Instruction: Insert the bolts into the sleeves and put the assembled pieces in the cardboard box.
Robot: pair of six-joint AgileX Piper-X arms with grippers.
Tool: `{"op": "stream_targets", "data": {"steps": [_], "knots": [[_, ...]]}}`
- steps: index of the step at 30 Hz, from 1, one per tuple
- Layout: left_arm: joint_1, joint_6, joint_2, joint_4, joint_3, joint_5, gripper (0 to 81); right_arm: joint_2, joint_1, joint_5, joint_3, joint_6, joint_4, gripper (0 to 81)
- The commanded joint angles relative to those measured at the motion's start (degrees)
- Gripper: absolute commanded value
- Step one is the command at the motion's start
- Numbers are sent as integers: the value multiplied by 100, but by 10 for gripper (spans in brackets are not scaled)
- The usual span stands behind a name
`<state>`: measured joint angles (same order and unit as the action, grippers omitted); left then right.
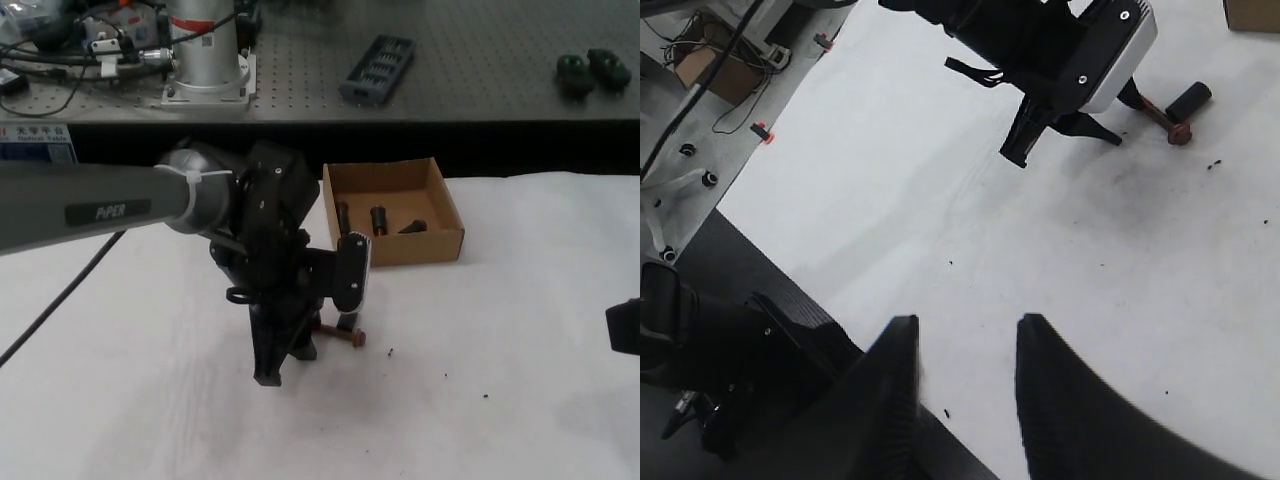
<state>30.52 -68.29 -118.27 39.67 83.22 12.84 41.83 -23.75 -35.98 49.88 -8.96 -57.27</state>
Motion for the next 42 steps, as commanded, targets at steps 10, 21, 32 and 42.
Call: {"op": "stream_targets", "data": {"steps": [10,21,32,42], "knots": [[26,162,-120,-74,411,-63,328,-48,31,-95,6,-5,111,259],[182,102,-200,58,411,3,314,-48,31,-95,6,-5,111,259],[342,130,-477,107,411,-66,308,-48,31,-413,-259,-50,92,259],[337,174,-573,106,411,-68,281,-48,31,-618,-260,-50,132,258]]}}
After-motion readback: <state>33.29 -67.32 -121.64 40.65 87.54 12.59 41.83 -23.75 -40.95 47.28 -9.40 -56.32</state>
